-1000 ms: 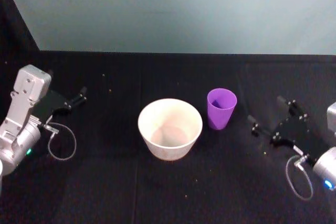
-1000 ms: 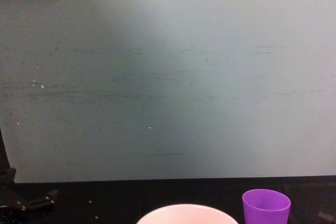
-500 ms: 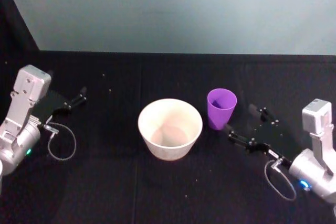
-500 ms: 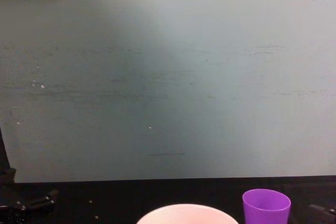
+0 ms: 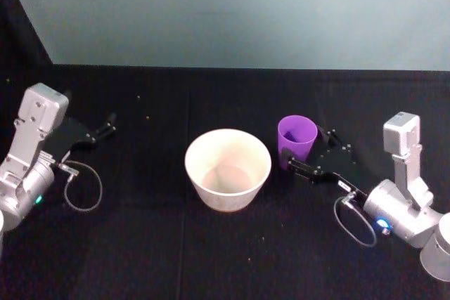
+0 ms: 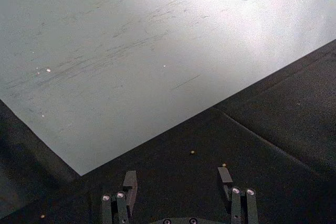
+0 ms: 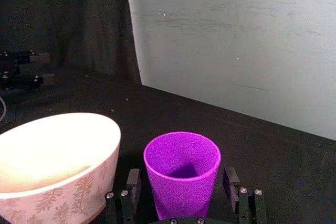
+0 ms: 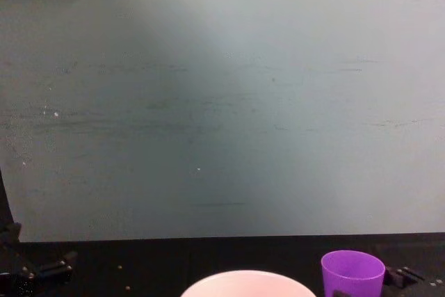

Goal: Pick up the cup and pour the mung beans from the cup into the bowl.

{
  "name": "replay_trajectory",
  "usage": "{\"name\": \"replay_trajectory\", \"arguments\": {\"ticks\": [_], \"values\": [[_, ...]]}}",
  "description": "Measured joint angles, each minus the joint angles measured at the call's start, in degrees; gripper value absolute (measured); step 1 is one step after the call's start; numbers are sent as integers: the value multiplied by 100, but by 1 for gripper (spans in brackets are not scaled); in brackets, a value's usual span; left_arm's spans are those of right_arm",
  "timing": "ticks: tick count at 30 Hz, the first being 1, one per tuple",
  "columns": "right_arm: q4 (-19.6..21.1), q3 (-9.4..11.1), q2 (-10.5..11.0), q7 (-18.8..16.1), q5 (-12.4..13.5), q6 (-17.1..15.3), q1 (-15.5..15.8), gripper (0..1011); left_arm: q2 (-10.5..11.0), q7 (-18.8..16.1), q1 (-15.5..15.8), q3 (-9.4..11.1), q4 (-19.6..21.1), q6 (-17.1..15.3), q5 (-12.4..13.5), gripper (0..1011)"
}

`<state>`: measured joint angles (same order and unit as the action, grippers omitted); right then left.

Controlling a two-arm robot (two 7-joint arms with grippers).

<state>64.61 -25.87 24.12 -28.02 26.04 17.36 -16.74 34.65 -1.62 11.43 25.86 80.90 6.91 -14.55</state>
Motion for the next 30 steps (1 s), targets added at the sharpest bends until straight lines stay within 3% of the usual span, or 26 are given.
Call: {"name": "replay_trajectory", "arguments": {"ticks": [11, 21, 30], "values": [[-245, 5, -233, 80, -324, -20, -248, 1004, 0, 0, 0, 0, 0, 0, 0, 1000], [-278, 128, -378, 27, -329, -140, -284, 1004, 0, 0, 0, 0, 0, 0, 0, 1000], [-270, 118, -366, 26, -322, -141, -279, 1004, 0, 0, 0, 0, 0, 0, 0, 1000]]}}
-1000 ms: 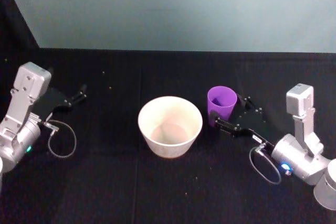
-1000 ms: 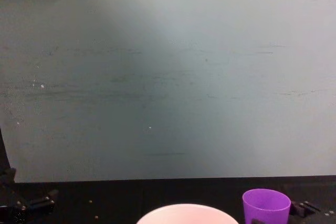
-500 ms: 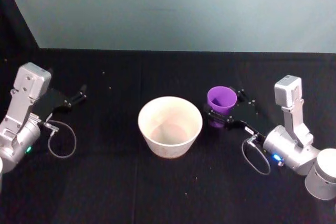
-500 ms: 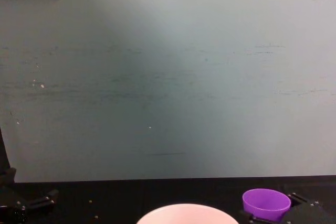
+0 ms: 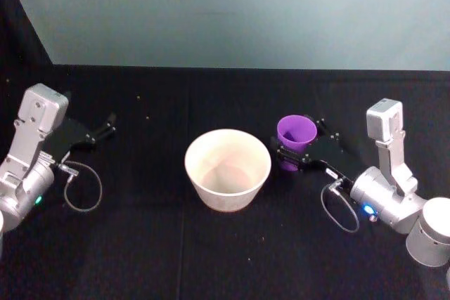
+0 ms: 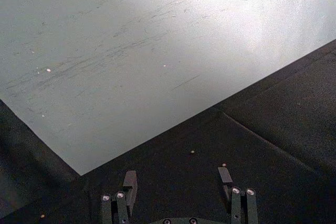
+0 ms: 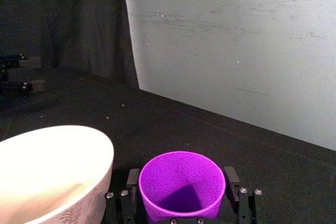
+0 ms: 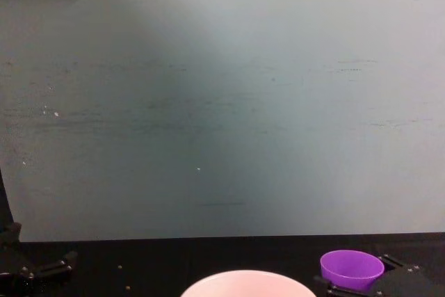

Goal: Pick up the cup and pour the mung beans from the cup into the bowl.

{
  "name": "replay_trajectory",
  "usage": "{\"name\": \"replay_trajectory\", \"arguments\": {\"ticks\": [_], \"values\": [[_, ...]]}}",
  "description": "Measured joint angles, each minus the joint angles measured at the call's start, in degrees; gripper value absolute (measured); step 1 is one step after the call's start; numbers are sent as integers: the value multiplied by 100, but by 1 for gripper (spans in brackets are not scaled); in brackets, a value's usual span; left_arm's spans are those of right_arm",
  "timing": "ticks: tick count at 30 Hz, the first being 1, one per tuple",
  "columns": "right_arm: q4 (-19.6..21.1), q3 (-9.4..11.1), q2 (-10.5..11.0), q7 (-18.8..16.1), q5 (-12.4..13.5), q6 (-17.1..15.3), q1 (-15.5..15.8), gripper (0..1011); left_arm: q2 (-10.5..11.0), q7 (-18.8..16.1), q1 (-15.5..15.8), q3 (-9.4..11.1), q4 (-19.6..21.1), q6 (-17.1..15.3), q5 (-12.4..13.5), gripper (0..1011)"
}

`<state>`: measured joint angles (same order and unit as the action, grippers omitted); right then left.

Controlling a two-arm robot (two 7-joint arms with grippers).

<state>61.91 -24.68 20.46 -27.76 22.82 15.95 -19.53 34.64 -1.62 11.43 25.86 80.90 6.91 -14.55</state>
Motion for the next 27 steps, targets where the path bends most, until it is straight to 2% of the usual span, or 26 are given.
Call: {"name": "replay_trajectory", "arguments": {"ticks": [5, 11, 12, 15, 23, 27], "values": [[2, -3, 6, 2, 0, 1, 2, 993, 0, 0, 0, 0, 0, 0, 0, 1000], [6, -6, 10, 2, 0, 4, 6, 870, 0, 0, 0, 0, 0, 0, 0, 1000], [6, -7, 10, 2, 0, 4, 6, 821, 0, 0, 0, 0, 0, 0, 0, 1000], [9, -9, 12, 3, 0, 7, 7, 781, 0, 0, 0, 0, 0, 0, 0, 1000], [13, -6, 15, 4, -4, 11, 10, 750, 0, 0, 0, 0, 0, 0, 0, 1000], [175, 63, 72, -14, -35, -12, 82, 750, 0, 0, 0, 0, 0, 0, 0, 1000]]}}
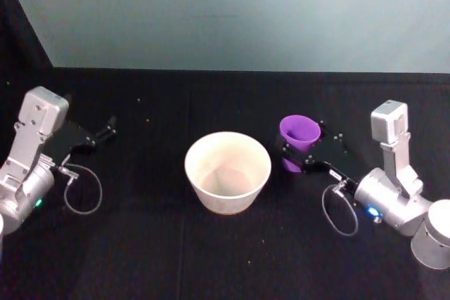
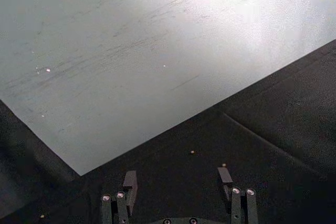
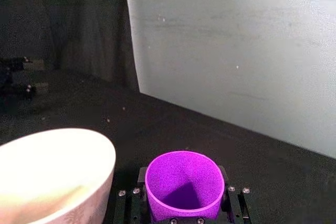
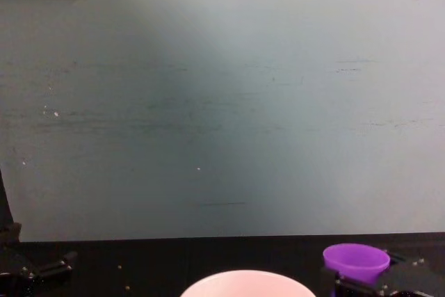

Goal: Pick up the cup and pour the mung beans from the cup into the bowl.

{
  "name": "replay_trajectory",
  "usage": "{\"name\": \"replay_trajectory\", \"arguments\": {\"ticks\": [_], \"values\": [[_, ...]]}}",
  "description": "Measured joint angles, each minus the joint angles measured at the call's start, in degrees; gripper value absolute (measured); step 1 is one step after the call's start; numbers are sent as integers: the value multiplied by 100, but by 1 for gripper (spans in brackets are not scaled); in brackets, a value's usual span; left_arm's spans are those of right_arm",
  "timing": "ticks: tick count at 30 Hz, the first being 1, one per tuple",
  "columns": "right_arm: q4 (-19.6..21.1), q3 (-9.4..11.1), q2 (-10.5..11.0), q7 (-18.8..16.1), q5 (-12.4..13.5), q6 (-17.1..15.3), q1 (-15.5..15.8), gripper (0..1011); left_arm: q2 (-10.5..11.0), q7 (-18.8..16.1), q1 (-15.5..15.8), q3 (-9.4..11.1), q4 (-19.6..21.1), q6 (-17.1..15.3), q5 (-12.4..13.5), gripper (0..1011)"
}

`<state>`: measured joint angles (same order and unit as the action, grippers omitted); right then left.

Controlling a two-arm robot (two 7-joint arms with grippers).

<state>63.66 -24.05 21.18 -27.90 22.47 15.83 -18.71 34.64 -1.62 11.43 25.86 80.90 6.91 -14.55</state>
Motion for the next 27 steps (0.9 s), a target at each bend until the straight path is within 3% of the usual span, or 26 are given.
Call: {"name": "replay_trajectory", "arguments": {"ticks": [8, 16, 27], "values": [[838, 293, 253, 5, 38, -297, 273, 750, 0, 0, 0, 0, 0, 0, 0, 1000], [2115, 723, 636, 194, 182, -1214, 548, 750, 0, 0, 0, 0, 0, 0, 0, 1000], [3040, 1050, 916, 415, 291, -1904, 635, 750, 0, 0, 0, 0, 0, 0, 0, 1000]]}}
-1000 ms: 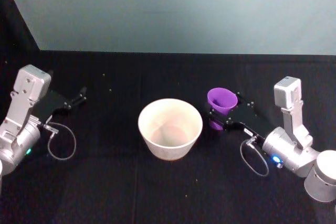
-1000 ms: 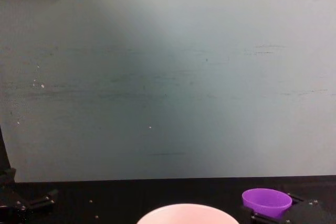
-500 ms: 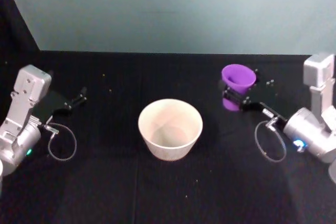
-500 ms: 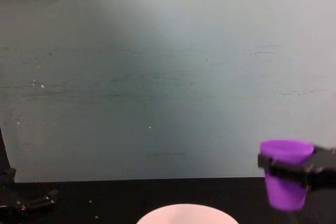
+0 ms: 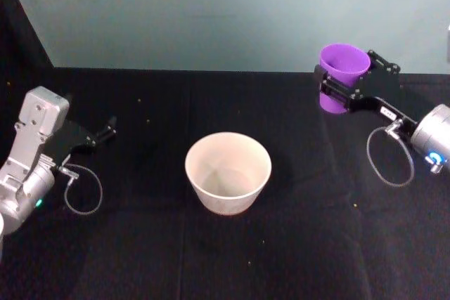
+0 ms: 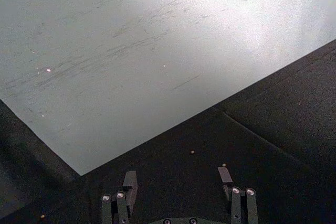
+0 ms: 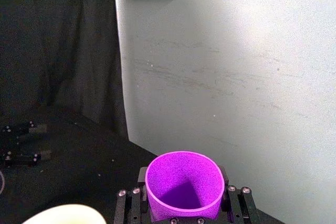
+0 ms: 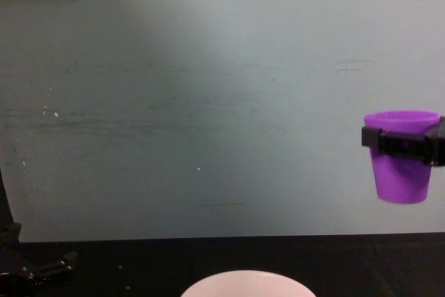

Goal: Pick up the cup and pour the mung beans from the cup into the bowl.

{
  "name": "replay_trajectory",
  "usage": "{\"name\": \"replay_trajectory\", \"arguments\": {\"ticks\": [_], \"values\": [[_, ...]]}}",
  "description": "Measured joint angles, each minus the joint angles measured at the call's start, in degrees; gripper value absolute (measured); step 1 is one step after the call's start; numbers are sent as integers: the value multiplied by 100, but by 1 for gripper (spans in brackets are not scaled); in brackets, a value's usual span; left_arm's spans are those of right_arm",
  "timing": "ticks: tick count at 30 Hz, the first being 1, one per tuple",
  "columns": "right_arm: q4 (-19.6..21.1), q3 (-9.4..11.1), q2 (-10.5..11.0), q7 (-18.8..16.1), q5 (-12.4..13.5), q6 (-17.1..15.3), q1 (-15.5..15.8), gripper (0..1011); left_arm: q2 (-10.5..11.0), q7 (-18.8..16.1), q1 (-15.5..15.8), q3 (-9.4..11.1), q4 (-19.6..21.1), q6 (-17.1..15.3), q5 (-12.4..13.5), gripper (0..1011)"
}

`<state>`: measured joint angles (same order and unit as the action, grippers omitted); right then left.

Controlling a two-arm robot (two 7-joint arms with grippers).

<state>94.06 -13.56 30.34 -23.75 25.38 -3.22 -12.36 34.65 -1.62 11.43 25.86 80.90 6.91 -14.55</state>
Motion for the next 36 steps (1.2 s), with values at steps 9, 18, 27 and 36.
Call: {"name": "replay_trajectory", "arguments": {"ticks": [9, 18, 27, 36], "values": [[326, 134, 133, 68, 94, -235, 6, 750, 0, 0, 0, 0, 0, 0, 0, 1000], [390, 200, 173, 60, 202, -227, 17, 750, 0, 0, 0, 0, 0, 0, 0, 1000], [390, 194, 173, 60, 193, -232, 14, 750, 0, 0, 0, 0, 0, 0, 0, 1000], [389, 189, 172, 59, 181, -236, 9, 750, 0, 0, 0, 0, 0, 0, 0, 1000]]}}
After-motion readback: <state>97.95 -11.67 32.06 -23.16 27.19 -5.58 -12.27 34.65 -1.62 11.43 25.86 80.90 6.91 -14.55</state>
